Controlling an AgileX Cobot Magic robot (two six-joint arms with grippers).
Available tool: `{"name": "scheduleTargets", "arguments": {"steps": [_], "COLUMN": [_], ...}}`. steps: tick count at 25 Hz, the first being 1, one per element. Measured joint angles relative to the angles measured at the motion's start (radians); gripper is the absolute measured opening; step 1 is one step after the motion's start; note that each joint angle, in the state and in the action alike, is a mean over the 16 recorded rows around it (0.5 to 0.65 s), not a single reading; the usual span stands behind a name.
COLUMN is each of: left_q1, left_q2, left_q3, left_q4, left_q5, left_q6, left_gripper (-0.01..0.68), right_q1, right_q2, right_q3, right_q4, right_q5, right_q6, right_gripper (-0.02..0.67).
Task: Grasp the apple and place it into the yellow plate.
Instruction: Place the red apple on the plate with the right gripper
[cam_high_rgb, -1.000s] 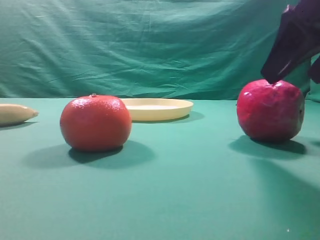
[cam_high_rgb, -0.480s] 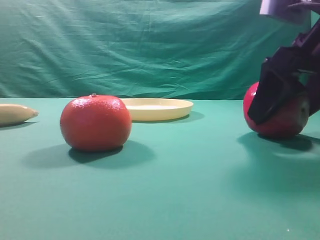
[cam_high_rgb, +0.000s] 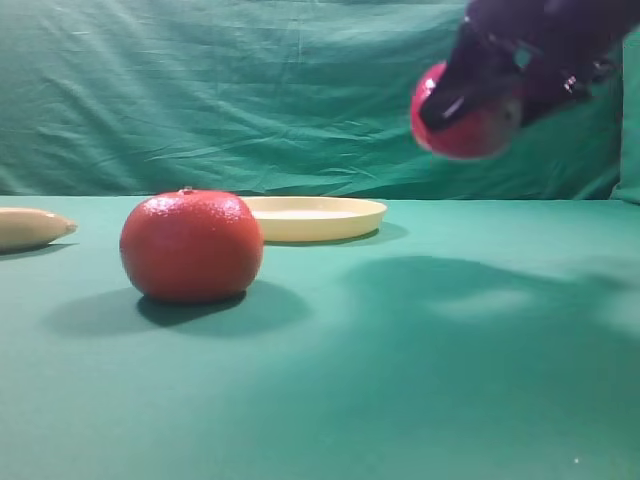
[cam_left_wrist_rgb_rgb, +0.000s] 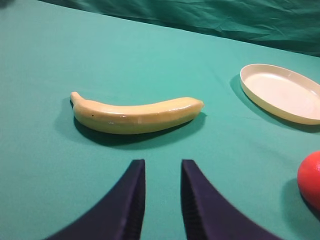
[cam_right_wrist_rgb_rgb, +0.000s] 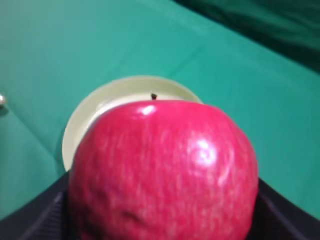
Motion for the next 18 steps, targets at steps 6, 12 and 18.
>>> {"name": "scheduleTargets", "arguments": {"steps": [6,12,18], "left_q1": [0.0,0.0,0.0], "left_q2": [0.0,0.0,0.0], "left_q3": [0.0,0.0,0.0], "left_q4": [0.0,0.0,0.0], "left_q5": [0.0,0.0,0.0], "left_q6": [0.0,0.0,0.0], "left_gripper": [0.157,0.157,0.157], "right_q1": [0.047,0.075,0.088], "right_q2": [0.151,0.285,0.348], "right_q3": [-0.187,-0.294,-0.333], "right_q4": [0.0,-0.001,-0.001], "right_q5": [0.013,0.018,0.029], "right_q6": [0.044,0.067,0.07], "right_gripper": [0.51,0.513,0.56]}}
